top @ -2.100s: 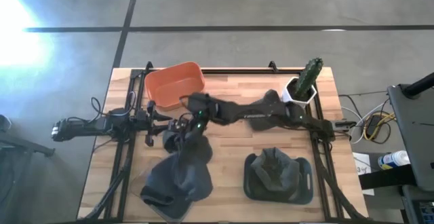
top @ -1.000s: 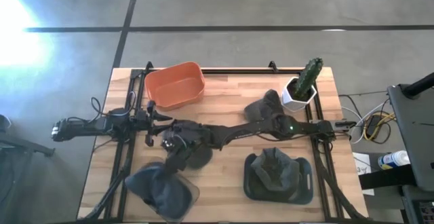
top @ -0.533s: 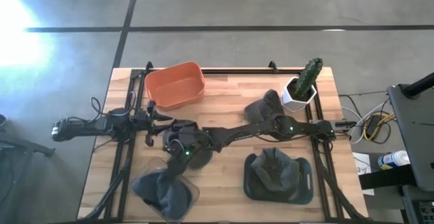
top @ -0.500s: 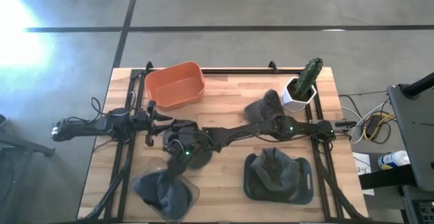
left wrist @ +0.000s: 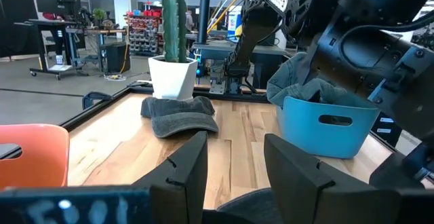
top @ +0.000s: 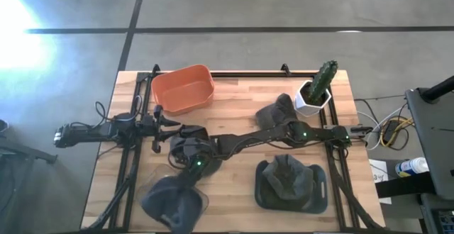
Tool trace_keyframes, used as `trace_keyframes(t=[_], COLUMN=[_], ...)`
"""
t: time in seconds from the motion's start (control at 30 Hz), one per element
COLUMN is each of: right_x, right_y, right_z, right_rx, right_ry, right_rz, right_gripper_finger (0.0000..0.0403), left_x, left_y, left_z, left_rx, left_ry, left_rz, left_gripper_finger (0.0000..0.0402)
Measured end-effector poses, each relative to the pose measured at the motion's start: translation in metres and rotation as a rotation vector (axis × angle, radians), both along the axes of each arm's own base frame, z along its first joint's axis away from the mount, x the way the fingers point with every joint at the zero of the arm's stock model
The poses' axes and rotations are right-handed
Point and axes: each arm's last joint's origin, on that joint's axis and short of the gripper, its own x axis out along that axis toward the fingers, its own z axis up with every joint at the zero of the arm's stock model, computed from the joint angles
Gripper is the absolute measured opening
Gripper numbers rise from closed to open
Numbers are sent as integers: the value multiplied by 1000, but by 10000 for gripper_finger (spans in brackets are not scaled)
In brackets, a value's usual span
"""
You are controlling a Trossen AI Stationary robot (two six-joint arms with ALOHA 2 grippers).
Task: Pick & Place hat
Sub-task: Put the blue cap into the transparent bin, then put the left black cap into the orange bin
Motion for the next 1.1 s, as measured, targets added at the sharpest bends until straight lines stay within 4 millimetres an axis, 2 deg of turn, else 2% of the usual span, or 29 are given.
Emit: trace_keyframes(t=[0.27,0.5,0.6,0.7,0.77,0.83,1.1], right_x=[-2,-8,-21,-41,-52,-58,-62], right_y=[-4,-32,-49,-68,-81,-93,-125], right_z=[-3,30,38,38,34,28,-19], right_rx=[-9,-28,-151,-378,-493,-530,-582], right_ry=[28,-42,21,154,245,307,374], right_rz=[37,61,50,7,4,25,20], right_gripper_finger=[180,194,194,194,194,194,194], left_x=[0,0,0,0,0,0,0], left_y=[0,0,0,0,0,0,0], left_z=[0,0,0,0,0,0,0], left_rx=[0,0,0,0,0,0,0], left_ry=[0,0,0,0,0,0,0], left_rz=[0,0,0,0,0,0,0], left_gripper_finger=[140,140,140,140,140,140,140])
